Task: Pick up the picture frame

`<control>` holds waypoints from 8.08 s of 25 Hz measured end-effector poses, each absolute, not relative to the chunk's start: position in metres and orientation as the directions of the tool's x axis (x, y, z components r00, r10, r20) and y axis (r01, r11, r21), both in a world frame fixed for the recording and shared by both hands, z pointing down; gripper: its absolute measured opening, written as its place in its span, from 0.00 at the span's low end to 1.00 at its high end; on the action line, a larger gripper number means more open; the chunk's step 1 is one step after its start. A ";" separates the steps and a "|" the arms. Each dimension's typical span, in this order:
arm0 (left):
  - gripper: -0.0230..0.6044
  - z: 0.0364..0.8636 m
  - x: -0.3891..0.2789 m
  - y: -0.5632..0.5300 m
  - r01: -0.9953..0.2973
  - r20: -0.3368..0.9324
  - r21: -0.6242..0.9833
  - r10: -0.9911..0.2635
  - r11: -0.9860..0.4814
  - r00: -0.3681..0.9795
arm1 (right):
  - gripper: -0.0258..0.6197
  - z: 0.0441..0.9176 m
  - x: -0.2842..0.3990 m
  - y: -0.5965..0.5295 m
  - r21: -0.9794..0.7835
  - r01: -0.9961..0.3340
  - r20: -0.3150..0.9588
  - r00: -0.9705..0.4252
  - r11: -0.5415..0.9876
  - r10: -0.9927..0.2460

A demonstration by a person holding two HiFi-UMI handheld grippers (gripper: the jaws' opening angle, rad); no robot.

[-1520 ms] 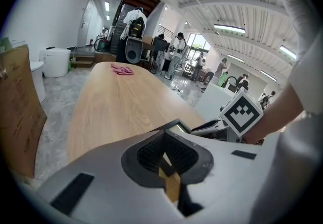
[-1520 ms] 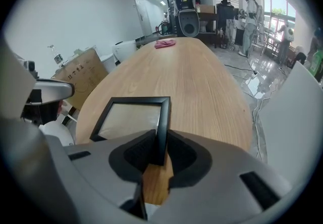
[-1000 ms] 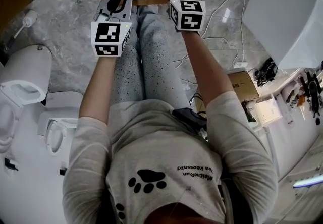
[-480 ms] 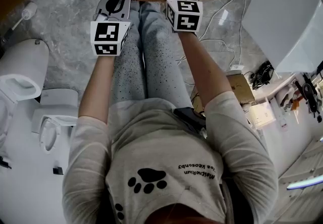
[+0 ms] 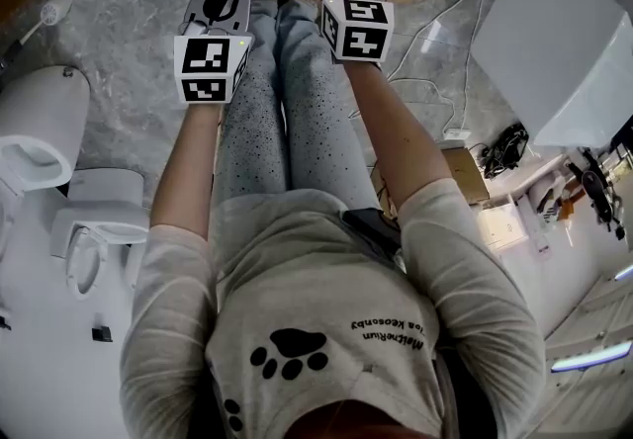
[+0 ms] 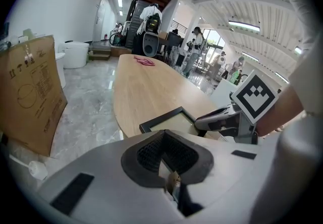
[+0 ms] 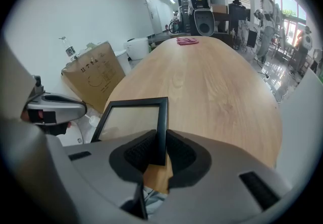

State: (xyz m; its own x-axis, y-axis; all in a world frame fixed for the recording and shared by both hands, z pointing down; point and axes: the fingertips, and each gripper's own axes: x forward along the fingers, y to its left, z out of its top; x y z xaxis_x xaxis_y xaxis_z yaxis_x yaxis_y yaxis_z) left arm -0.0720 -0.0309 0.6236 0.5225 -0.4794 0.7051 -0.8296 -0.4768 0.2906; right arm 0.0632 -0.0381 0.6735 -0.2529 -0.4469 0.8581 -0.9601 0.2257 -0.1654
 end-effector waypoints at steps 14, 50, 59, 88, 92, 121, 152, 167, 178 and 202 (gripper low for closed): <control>0.05 0.654 -0.106 -0.014 -0.852 0.747 0.309 -0.446 -0.423 0.492 | 0.15 0.674 0.033 -0.035 -0.171 -0.949 0.858 -0.275 0.264 -0.433; 0.28 0.676 -0.097 -0.018 -0.724 0.650 0.626 -0.320 -0.288 0.689 | 0.15 0.669 0.026 -0.039 -0.220 -0.923 0.802 -0.356 0.316 -0.480; 0.23 0.656 -0.095 -0.032 -0.680 0.583 0.677 -0.359 -0.282 0.729 | 0.15 0.658 0.031 -0.051 -0.226 -0.926 0.771 -0.360 0.302 -0.526; 0.16 0.641 -0.089 -0.031 -0.666 0.567 0.719 -0.388 -0.197 0.727 | 0.23 0.662 0.042 -0.050 -0.219 -0.936 0.795 -0.334 0.274 -0.506; 0.16 0.634 -0.087 -0.030 -0.679 0.571 0.699 -0.397 -0.224 0.719 | 0.24 0.655 0.039 -0.053 -0.230 -0.930 0.781 -0.352 0.286 -0.516; 0.16 0.498 -0.040 -0.071 -0.783 0.533 0.491 -0.579 -0.382 0.617 | 0.06 0.515 0.098 -0.083 -0.181 -0.956 0.663 -0.293 0.232 -0.689; 0.15 0.254 -0.009 -0.123 -0.793 0.269 0.226 -0.746 -0.566 0.609 | 0.05 0.276 0.135 -0.107 -0.119 -0.981 0.357 -0.186 0.153 -0.915; 0.16 0.160 0.001 -0.109 -0.780 0.104 0.125 -0.774 -0.613 0.625 | 0.05 0.174 0.135 -0.086 -0.078 -0.987 0.176 -0.152 0.140 -0.973; 0.15 0.124 0.001 -0.090 -0.790 0.036 0.093 -0.791 -0.606 0.611 | 0.05 0.119 0.124 -0.064 0.025 -0.984 0.067 -0.177 0.179 -0.982; 0.16 0.118 0.001 -0.085 -0.794 0.044 0.069 -0.793 -0.604 0.607 | 0.05 0.119 0.116 -0.065 -0.007 -0.979 0.078 -0.206 0.206 -0.976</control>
State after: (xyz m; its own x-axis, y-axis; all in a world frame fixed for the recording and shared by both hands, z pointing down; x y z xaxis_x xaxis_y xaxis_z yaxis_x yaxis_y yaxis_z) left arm 0.0011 -0.0846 0.1176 0.6072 -0.7934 0.0437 -0.7940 -0.6039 0.0692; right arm 0.1156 -0.0649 0.1191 -0.2056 -0.9755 0.0776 -0.9786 0.2058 -0.0067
